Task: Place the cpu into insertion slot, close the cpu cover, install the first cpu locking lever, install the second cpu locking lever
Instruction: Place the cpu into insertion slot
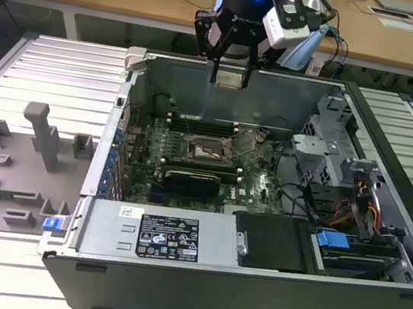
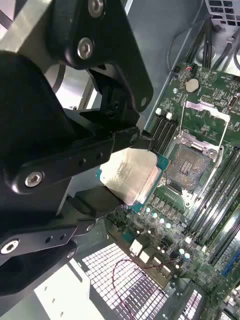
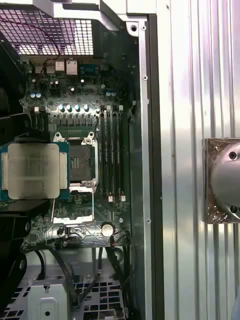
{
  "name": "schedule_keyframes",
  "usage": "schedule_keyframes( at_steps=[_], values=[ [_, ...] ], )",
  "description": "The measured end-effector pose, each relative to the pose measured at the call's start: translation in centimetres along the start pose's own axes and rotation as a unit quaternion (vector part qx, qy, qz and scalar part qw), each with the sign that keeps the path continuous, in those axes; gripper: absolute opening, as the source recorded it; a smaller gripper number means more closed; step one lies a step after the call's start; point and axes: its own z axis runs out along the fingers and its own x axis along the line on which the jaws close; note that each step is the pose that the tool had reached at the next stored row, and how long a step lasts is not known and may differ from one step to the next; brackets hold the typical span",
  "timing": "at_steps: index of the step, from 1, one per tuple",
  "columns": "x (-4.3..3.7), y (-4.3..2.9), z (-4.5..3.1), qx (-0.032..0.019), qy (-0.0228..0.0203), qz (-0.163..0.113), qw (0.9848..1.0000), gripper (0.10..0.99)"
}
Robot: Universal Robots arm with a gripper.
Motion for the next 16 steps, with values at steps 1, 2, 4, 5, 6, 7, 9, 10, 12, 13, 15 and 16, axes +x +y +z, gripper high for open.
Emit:
schedule_keyframes(
  at_steps=[1, 2, 4, 5, 6, 7, 9, 10, 12, 13, 15, 16],
  values=[
    [0.0, 0.0, 0.0, 0.0, 0.0, 0.0, 1.0, 0.541],
    [0.0, 0.0, 0.0, 0.0, 0.0, 0.0, 1.0, 0.541],
    [0.0, 0.0, 0.0, 0.0, 0.0, 0.0, 1.0, 0.541],
    [0.0, 0.0, 0.07, -0.0001, 0.0, 0.0, 1.0, 0.541],
    [0.0, -0.01, 0.13, 0.0, -0.0001, 0.0, 1.0, 0.541],
    [0.0, -0.02, 0.22, 0.0, -0.0001, 0.0, 1.0, 0.541],
    [-0.01, -0.05, 0.52, 0.0, -0.0002, 0.0, 1.0, 0.541],
    [-0.01, -0.07, 0.79, 0.0, -0.0004, 0.0, 1.0, 0.541],
    [-0.02, -0.17, 1.91, 0.0, -0.0016, 0.0, 1.0, 0.541],
    [0.0, -0.2, 2.18, -0.0001, -0.0035, 0.0, 1.0, 0.541],
    [0.03, -0.23, 2.54, -0.0002, -0.0056, 0.0, 1.0, 0.541],
    [0.04, -0.24, 2.71, -0.0002, -0.0065, -0.001, 1.0, 0.541]
  ],
)
